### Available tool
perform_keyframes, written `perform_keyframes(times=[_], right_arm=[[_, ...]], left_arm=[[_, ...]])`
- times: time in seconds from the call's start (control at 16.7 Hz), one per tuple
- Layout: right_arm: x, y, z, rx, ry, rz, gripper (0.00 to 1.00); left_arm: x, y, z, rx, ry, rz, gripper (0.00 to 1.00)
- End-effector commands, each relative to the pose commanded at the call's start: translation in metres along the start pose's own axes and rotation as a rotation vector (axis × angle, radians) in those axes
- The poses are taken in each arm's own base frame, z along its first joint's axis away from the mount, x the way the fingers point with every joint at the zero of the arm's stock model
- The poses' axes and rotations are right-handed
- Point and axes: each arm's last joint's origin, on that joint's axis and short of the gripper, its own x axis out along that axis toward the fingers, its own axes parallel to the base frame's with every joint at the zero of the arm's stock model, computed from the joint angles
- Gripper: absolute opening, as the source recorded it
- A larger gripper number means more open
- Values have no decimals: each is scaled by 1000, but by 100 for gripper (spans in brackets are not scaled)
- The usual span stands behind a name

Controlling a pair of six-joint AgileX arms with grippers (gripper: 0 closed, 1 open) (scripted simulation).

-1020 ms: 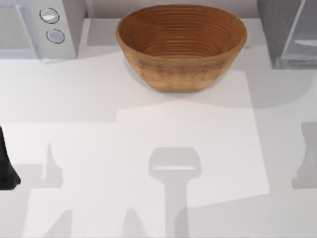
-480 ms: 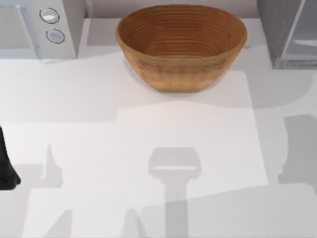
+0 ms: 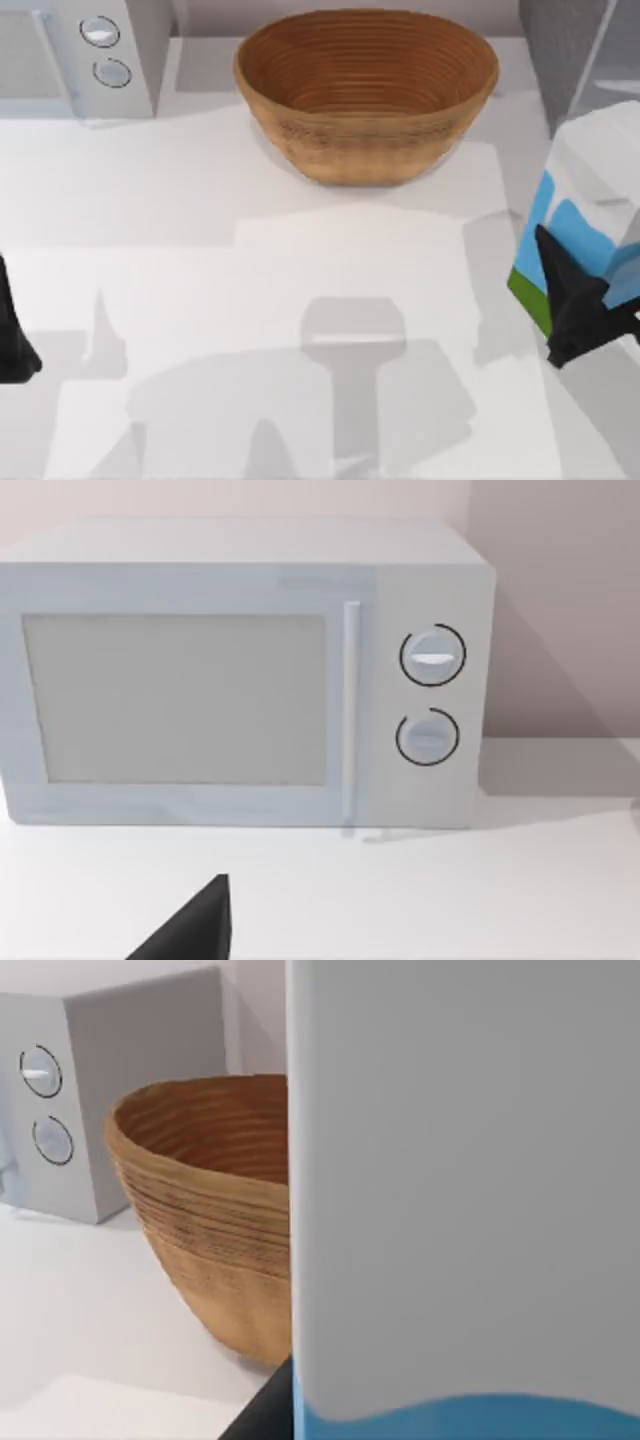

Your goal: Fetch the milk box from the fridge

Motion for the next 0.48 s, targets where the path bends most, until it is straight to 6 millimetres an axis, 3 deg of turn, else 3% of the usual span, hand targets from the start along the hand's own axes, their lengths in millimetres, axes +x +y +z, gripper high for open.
perform_keyframes(times=[0.24,0.48], right_arm=[[25,37,-17,-4,12,150,0],[37,71,-32,-8,-13,266,0]], left_arm=[[0,0,0,0,0,0,100],[0,0,0,0,0,0,100]])
